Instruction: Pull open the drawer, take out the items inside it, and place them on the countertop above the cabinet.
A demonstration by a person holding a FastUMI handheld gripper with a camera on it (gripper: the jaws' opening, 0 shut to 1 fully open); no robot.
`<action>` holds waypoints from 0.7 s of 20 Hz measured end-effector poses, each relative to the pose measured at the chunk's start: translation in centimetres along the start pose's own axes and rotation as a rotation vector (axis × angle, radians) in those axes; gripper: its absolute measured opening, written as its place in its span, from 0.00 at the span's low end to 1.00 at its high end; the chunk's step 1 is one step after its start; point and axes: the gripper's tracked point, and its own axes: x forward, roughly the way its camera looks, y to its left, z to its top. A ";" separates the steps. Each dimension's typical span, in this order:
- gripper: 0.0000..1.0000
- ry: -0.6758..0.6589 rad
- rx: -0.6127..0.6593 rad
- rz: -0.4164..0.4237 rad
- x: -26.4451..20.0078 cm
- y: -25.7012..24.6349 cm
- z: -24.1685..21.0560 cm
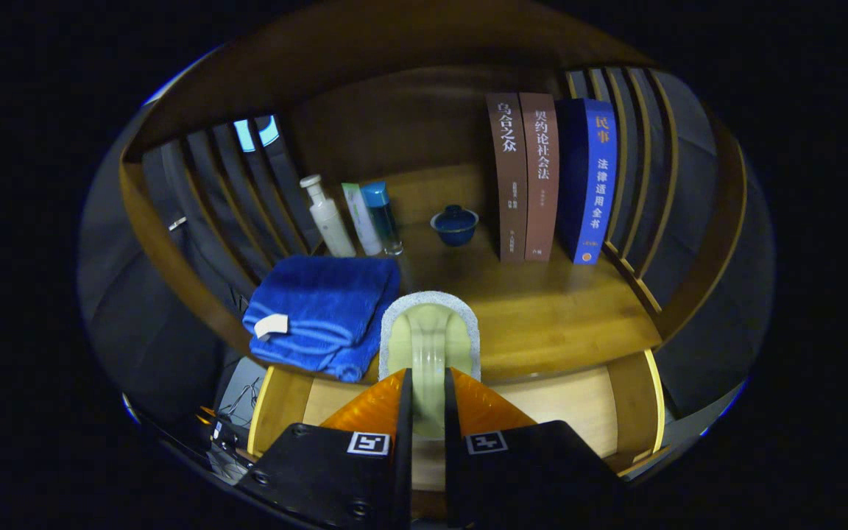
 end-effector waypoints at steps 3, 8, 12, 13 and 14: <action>0.23 0.038 0.000 -0.002 2.6 -0.3 1.1; 0.23 0.097 0.025 -0.013 6.9 -1.3 1.7; 0.23 0.101 0.002 -0.027 9.0 -1.7 2.4; 0.23 0.105 -0.004 -0.026 9.5 -1.6 2.4; 0.23 0.098 -0.003 -0.017 9.6 -1.3 2.7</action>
